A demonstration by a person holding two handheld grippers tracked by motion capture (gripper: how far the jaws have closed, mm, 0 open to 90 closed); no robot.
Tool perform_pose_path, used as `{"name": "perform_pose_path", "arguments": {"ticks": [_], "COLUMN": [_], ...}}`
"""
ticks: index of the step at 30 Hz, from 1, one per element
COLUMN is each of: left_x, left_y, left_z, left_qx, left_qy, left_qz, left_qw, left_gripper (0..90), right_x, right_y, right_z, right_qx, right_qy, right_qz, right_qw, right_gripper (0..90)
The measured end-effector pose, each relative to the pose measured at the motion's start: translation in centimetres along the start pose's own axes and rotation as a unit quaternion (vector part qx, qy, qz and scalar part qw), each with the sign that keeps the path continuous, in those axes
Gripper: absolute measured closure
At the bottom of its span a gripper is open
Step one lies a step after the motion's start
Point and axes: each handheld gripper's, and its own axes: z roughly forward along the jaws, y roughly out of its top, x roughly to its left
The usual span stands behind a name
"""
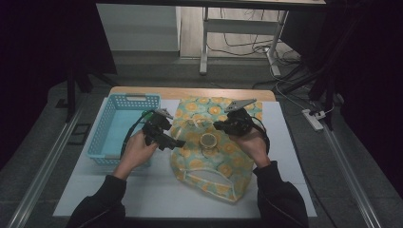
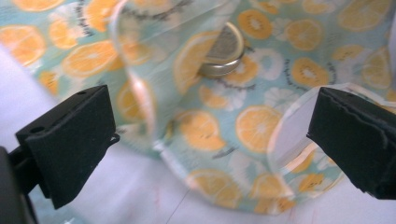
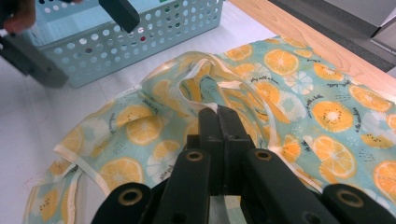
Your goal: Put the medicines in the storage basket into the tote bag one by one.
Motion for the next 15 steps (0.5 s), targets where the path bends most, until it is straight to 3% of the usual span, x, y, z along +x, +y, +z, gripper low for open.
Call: {"name": "perform_pose_path", "arguments": {"ticks": [8, 15], "left_x": [1.9, 4.1], "left_y": [-1.5, -3.2], "left_z": [-1.8, -3.3], "left_qx": [-0.002, -0.002], "left_qy": [0.040, 0.071], "left_qz": [-0.023, -0.059], "left_qw": [0.9989, 0.9957], "left_gripper": [0.8, 1.5], "right_x": [0.0, 0.0], "right_y": [0.0, 0.0], "right_z": [-0.1, 0.0], "right_qx": [-0.001, -0.001], "right_qy": [0.000, -0.001], "right_qz": [-0.001, 0.000], "right_qw": [1.0000, 1.0000], "right_gripper": [90.0, 90.0]}}
